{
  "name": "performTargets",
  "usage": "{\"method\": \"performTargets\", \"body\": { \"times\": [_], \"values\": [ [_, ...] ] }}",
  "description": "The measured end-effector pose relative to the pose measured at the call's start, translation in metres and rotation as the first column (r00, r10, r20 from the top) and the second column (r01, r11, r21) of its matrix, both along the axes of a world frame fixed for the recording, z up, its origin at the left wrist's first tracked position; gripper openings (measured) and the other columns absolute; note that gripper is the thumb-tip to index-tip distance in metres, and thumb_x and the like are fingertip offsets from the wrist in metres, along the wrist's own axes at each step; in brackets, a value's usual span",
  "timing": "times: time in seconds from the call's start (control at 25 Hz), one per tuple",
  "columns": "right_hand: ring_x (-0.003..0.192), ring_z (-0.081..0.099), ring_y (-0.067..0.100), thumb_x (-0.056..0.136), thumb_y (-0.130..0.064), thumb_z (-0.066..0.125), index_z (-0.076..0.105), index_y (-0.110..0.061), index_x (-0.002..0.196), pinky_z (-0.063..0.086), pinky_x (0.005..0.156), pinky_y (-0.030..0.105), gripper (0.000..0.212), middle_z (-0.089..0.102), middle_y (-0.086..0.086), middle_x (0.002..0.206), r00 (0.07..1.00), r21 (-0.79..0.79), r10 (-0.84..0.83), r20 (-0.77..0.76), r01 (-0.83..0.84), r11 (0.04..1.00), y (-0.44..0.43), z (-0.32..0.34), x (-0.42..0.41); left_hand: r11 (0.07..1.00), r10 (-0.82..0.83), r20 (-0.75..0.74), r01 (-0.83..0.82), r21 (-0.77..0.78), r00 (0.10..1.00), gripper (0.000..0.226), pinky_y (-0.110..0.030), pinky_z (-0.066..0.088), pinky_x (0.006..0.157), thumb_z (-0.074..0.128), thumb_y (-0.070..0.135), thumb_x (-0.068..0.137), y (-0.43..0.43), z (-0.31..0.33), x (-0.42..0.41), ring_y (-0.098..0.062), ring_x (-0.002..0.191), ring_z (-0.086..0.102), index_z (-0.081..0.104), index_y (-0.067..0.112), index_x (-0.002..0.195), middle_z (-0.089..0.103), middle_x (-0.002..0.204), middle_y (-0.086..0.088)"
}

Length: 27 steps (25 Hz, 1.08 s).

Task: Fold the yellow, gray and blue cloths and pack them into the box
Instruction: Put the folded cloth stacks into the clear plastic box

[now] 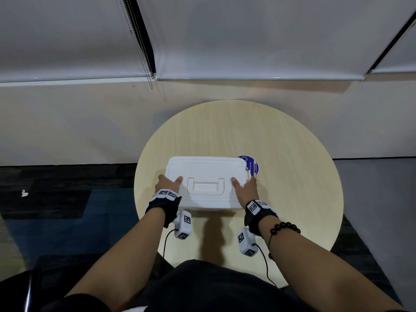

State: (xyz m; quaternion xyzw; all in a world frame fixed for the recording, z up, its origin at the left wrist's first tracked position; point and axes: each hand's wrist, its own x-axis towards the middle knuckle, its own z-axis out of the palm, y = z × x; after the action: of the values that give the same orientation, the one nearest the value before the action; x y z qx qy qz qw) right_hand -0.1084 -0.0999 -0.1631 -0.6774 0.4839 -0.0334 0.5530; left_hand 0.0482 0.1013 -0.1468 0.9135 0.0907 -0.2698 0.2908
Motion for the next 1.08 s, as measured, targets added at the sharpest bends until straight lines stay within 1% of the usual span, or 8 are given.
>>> {"method": "performTargets", "body": {
  "times": [0.2, 0.28, 0.36, 0.44, 0.64, 0.76, 0.96, 1.08],
  "values": [
    [0.142, 0.039, 0.036, 0.097, -0.038, 0.063, 0.023, 0.0, 0.152, 0.033, 0.117, 0.045, 0.078, 0.032, 0.018, 0.156, 1.0, -0.027, 0.01, 0.003, -0.01, 1.0, -0.001, 0.002, 0.001, 1.0, 0.011, 0.048, -0.01, -0.018, 0.999, 0.064, -0.039, 0.042, 0.073, 0.062, 0.046, 0.094, -0.002, -0.002, -0.008, -0.043, 0.107, 0.061, 0.038, 0.001, 0.135, 0.058, 0.125, -0.026],
    [0.138, 0.044, 0.036, 0.099, -0.037, 0.061, 0.023, -0.004, 0.153, 0.037, 0.113, 0.046, 0.074, 0.033, 0.015, 0.157, 1.0, -0.08, 0.013, -0.019, -0.015, 0.997, 0.002, 0.004, 0.003, 1.0, 0.011, 0.049, -0.011, -0.015, 0.999, 0.063, -0.04, 0.042, 0.073, 0.061, 0.046, 0.095, -0.002, -0.002, -0.008, -0.043, 0.107, 0.061, 0.037, 0.002, 0.134, 0.058, 0.125, -0.026],
    [0.134, 0.05, 0.036, 0.102, -0.038, 0.054, 0.021, -0.007, 0.154, 0.042, 0.106, 0.047, 0.069, 0.033, 0.009, 0.159, 0.993, -0.195, 0.067, -0.097, -0.085, 0.977, 0.009, 0.004, 0.004, 1.0, 0.016, 0.049, -0.016, -0.011, 0.999, 0.063, -0.04, 0.042, 0.073, 0.061, 0.045, 0.095, -0.002, -0.002, -0.008, -0.043, 0.108, 0.061, 0.037, 0.002, 0.134, 0.058, 0.126, -0.026],
    [0.126, 0.056, 0.037, 0.104, -0.04, 0.048, 0.021, -0.006, 0.153, 0.047, 0.097, 0.047, 0.066, 0.036, 0.01, 0.157, 0.977, -0.292, 0.107, -0.184, -0.158, 0.943, 0.012, 0.003, 0.007, 1.0, 0.012, 0.047, -0.013, 0.007, 0.999, 0.063, -0.04, 0.041, 0.073, 0.06, 0.045, 0.096, -0.004, -0.002, -0.008, -0.043, 0.109, 0.061, 0.037, 0.001, 0.134, 0.058, 0.126, -0.026],
    [0.113, 0.063, 0.038, 0.105, -0.038, 0.046, 0.03, -0.003, 0.142, 0.052, 0.084, 0.046, 0.053, 0.051, 0.015, 0.14, 0.948, -0.388, 0.112, -0.296, -0.227, 0.893, 0.0, 0.005, 0.013, 0.999, 0.022, 0.044, -0.024, 0.033, 0.999, 0.059, -0.04, 0.041, 0.071, 0.059, 0.045, 0.096, -0.016, -0.003, -0.015, -0.042, 0.106, 0.062, 0.037, 0.002, 0.13, 0.06, 0.122, -0.025],
    [0.109, 0.065, 0.037, 0.105, -0.037, 0.045, 0.033, -0.003, 0.139, 0.053, 0.082, 0.044, 0.05, 0.053, 0.014, 0.137, 0.94, -0.417, 0.107, -0.324, -0.243, 0.876, -0.002, 0.006, 0.015, 0.998, 0.035, 0.036, -0.036, 0.042, 0.999, 0.06, -0.042, 0.041, 0.072, 0.059, 0.046, 0.096, -0.021, -0.004, -0.017, -0.042, 0.108, 0.062, 0.036, 0.002, 0.131, 0.06, 0.122, -0.025],
    [0.109, 0.064, 0.039, 0.106, -0.036, 0.044, 0.032, -0.002, 0.139, 0.05, 0.082, 0.044, 0.049, 0.051, 0.015, 0.138, 0.942, -0.412, 0.123, -0.313, -0.251, 0.876, -0.002, 0.004, 0.014, 0.998, 0.025, 0.048, -0.027, 0.052, 0.999, 0.06, -0.041, 0.042, 0.072, 0.057, 0.047, 0.097, -0.022, -0.005, -0.017, -0.042, 0.106, 0.062, 0.036, 0.002, 0.13, 0.062, 0.12, -0.024],
    [0.111, 0.061, 0.039, 0.106, -0.035, 0.045, 0.031, -0.003, 0.141, 0.05, 0.086, 0.045, 0.05, 0.048, 0.017, 0.139, 0.942, -0.397, 0.121, -0.314, -0.246, 0.884, -0.011, 0.005, 0.014, 0.999, 0.032, 0.04, -0.034, 0.026, 0.999, 0.062, -0.043, 0.042, 0.075, 0.057, 0.048, 0.097, -0.028, -0.006, -0.018, -0.043, 0.109, 0.061, 0.035, 0.001, 0.131, 0.06, 0.122, -0.025]
  ]
}}
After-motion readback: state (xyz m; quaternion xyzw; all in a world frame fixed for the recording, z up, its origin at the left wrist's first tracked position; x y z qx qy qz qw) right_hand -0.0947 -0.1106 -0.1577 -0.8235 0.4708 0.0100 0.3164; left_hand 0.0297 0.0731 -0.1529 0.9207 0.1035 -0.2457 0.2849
